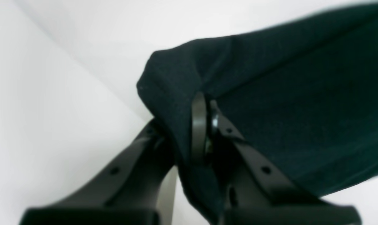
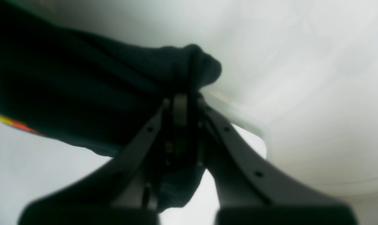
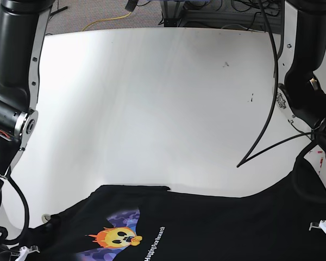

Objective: Fold the T-shirt properly

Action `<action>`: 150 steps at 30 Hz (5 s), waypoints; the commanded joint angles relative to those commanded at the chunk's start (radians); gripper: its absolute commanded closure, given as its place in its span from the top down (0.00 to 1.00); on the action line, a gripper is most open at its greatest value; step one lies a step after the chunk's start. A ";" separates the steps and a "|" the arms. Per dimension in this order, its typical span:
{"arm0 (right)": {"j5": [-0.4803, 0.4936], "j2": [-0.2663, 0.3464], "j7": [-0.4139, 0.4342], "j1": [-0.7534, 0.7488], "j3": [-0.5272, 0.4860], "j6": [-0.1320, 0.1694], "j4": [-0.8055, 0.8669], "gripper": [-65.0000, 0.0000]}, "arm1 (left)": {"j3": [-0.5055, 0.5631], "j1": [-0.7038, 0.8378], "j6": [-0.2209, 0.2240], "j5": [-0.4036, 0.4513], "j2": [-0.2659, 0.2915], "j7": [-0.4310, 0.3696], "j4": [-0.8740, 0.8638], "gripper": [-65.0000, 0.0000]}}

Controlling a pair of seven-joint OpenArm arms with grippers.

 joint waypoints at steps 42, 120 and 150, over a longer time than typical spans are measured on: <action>0.000 -0.021 -0.023 -1.151 0.244 0.000 0.439 0.00 | -0.023 1.240 0.000 -0.192 -0.049 -0.002 0.201 0.00; -0.041 -0.107 0.436 -0.652 0.101 0.000 -0.387 0.58 | -0.436 0.806 0.000 -0.072 0.106 0.107 -0.014 0.41; -0.081 -0.183 0.512 -0.675 0.077 0.000 -0.459 0.00 | -0.431 0.712 0.000 -0.075 0.051 0.034 -0.376 0.58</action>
